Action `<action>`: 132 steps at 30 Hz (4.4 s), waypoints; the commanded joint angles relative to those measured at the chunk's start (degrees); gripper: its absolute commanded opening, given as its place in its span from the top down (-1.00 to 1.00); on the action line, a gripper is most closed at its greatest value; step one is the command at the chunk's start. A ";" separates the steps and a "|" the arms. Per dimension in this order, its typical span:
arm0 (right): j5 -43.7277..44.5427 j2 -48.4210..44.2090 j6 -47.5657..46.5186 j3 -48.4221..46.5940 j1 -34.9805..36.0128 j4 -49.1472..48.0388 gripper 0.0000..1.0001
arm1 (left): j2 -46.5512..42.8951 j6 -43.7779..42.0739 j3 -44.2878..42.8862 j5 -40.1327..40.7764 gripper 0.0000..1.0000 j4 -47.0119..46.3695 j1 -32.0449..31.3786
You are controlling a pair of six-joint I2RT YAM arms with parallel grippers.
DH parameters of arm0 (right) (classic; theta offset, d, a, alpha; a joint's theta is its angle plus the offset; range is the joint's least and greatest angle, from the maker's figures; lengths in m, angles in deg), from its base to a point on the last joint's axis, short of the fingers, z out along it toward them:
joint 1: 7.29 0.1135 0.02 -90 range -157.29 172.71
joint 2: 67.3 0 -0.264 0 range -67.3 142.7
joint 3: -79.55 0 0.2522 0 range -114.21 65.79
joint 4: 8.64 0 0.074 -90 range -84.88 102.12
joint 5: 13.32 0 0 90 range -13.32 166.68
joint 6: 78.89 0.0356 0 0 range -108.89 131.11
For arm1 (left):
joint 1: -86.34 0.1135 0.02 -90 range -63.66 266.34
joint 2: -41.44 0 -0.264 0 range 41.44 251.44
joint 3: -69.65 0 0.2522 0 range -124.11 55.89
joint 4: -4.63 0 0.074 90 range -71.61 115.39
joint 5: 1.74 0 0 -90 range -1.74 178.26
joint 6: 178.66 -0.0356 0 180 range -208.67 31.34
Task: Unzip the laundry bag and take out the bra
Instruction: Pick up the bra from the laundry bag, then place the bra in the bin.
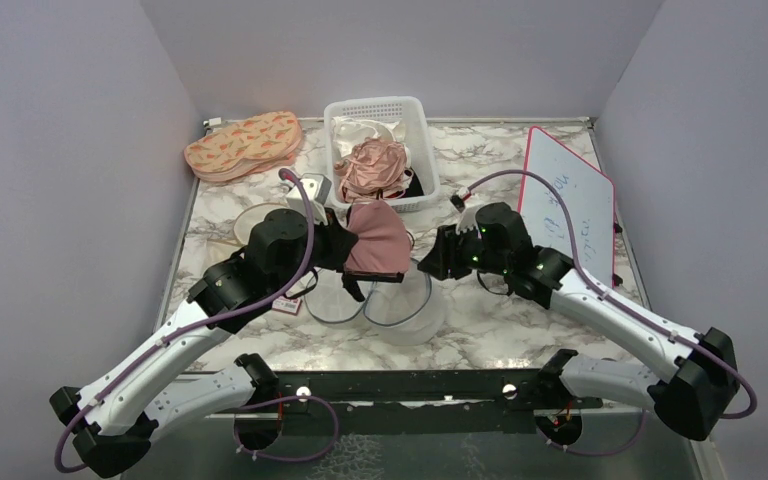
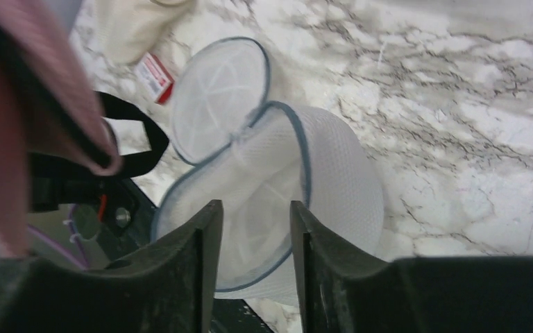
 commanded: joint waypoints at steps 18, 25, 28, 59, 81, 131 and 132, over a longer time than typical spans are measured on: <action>-21.31 -0.97 8.76 -5.95 0.07 -17.34 0.11 | -1.66 10.11 3.13 5.87 1.00 -3.14 -0.28; -17.47 -3.98 11.51 -3.58 0.05 -18.48 0.08 | -2.68 11.11 3.79 6.75 1.00 -3.30 -0.21; -17.25 -5.85 12.59 -2.27 0.10 -19.80 0.07 | -3.42 12.27 4.30 7.45 1.00 -3.32 -0.21; -26.28 10.51 19.17 -9.15 0.10 -35.97 0.91 | -2.15 12.13 3.14 13.36 0.88 -4.23 -0.20; -19.90 36.63 18.91 -58.54 -7.94 -32.83 0.98 | -14.72 5.46 1.51 25.73 -0.59 2.79 -0.22; -23.16 63.71 25.14 -93.67 -17.19 -36.95 0.98 | -6.78 3.14 6.21 23.61 -0.66 -3.94 -0.19; -23.06 64.04 25.44 -95.63 -16.99 -36.65 0.98 | -6.86 3.18 6.26 23.61 -0.66 -3.92 -0.20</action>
